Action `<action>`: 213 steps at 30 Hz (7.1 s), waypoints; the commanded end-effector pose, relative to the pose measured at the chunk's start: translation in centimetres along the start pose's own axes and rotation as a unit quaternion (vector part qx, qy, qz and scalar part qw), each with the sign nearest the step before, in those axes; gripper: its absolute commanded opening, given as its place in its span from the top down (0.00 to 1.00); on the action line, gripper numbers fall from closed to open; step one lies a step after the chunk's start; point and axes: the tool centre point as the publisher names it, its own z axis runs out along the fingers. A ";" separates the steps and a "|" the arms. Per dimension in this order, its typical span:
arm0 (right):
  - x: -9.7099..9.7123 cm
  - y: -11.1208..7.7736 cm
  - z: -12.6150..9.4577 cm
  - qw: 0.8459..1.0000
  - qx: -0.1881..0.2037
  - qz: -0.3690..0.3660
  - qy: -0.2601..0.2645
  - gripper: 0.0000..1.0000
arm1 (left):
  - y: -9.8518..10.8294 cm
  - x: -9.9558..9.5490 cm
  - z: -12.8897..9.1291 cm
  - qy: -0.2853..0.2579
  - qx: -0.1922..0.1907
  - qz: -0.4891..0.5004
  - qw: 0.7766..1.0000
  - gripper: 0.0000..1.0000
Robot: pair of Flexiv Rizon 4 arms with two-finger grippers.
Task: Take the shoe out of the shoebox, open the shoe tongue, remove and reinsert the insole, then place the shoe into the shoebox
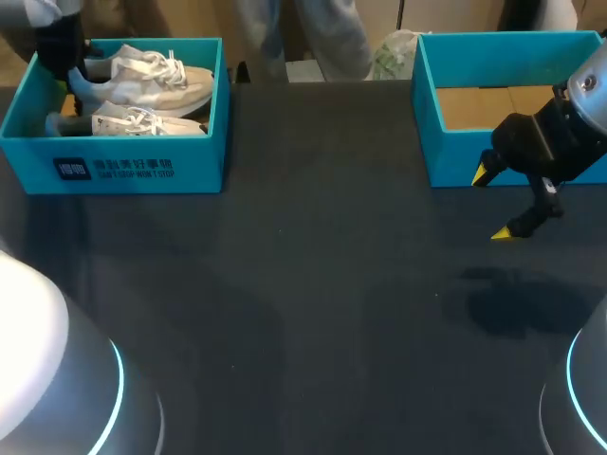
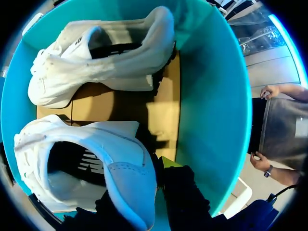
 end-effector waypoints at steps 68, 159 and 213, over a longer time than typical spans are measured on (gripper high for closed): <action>0.0 0.0 0.1 1.000 0.001 0.000 0.000 0.00 | -7.2 2.7 -13.3 -0.040 0.033 0.001 0.999 0.00; 0.0 0.0 0.1 1.000 0.001 0.000 0.000 0.00 | -13.5 1.8 -0.5 -0.055 0.014 0.045 0.997 0.39; 0.0 0.0 0.1 1.000 0.001 0.000 0.000 0.00 | -12.8 4.4 -10.2 0.005 0.072 0.056 0.996 1.00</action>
